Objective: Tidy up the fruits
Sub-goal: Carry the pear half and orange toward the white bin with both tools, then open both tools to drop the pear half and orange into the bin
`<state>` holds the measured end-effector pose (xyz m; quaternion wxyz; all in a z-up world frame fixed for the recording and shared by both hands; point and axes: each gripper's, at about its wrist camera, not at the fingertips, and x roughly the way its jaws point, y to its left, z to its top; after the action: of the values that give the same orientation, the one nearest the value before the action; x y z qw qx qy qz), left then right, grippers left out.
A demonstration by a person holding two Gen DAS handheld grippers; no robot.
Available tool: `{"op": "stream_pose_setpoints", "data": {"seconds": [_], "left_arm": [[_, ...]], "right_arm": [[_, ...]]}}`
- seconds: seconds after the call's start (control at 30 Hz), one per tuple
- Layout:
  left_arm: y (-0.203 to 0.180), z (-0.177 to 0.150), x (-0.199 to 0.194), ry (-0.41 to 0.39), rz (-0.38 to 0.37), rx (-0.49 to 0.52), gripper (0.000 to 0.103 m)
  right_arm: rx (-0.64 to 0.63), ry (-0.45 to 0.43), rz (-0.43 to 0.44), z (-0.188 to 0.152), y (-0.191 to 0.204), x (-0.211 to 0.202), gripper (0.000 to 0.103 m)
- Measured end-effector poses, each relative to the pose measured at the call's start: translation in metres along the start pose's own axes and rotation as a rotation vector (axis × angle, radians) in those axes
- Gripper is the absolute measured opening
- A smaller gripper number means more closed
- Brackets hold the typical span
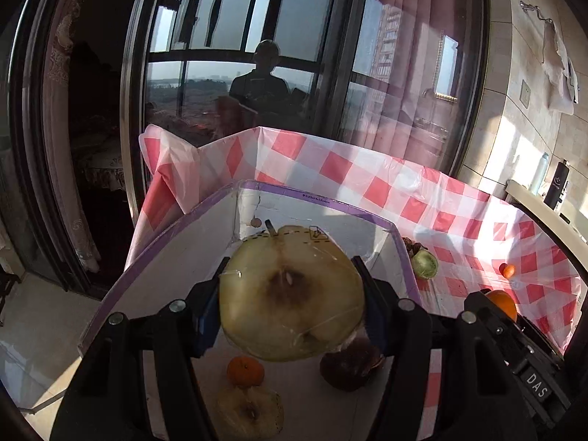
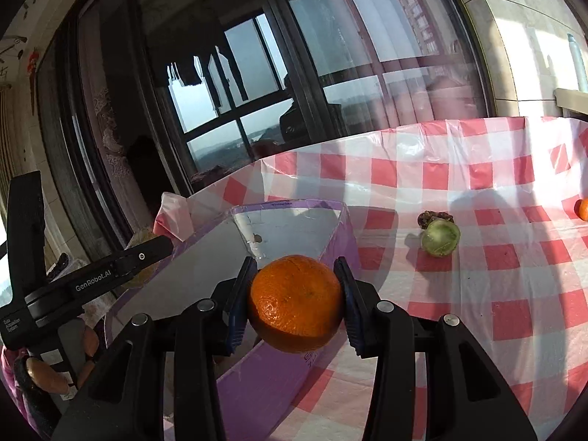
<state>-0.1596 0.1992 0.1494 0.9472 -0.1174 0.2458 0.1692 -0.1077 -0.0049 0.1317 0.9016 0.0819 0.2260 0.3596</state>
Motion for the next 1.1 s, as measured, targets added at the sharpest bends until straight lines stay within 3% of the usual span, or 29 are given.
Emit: {"op": "stream_pose_setpoints", "data": {"seconds": [0.07, 0.2, 0.33, 0.43, 0.57, 0.8, 0.93, 1.1], "left_arm": [[0.012, -0.003, 0.012, 0.061, 0.067, 0.057, 0.063], [0.031, -0.008, 0.034, 0.202, 0.114, 0.123, 0.063], [0.048, -0.011, 0.056, 0.333, 0.122, 0.153, 0.063], [0.054, -0.015, 0.073, 0.404, 0.122, 0.192, 0.063], [0.047, -0.02, 0.076, 0.443, 0.08, 0.271, 0.063], [0.046, -0.02, 0.08, 0.468, 0.035, 0.264, 0.063], [0.047, -0.017, 0.084, 0.48, 0.027, 0.245, 0.064], [0.045, -0.018, 0.082, 0.47, 0.03, 0.251, 0.069]], "right_arm": [[-0.064, 0.047, 0.014, 0.001, 0.02, 0.019, 0.044], [-0.274, 0.213, -0.001, 0.001, 0.056, 0.057, 0.044], [-0.503, 0.414, -0.063, -0.009, 0.086, 0.096, 0.043], [-0.56, 0.558, -0.06, -0.014, 0.093, 0.122, 0.043], [-0.625, 0.706, -0.046, -0.028, 0.102, 0.145, 0.043], [-0.603, 0.768, -0.038, -0.03, 0.1, 0.148, 0.044], [-0.594, 0.759, -0.026, -0.027, 0.1, 0.146, 0.058], [-0.584, 0.735, -0.025, -0.025, 0.099, 0.142, 0.059]]}}
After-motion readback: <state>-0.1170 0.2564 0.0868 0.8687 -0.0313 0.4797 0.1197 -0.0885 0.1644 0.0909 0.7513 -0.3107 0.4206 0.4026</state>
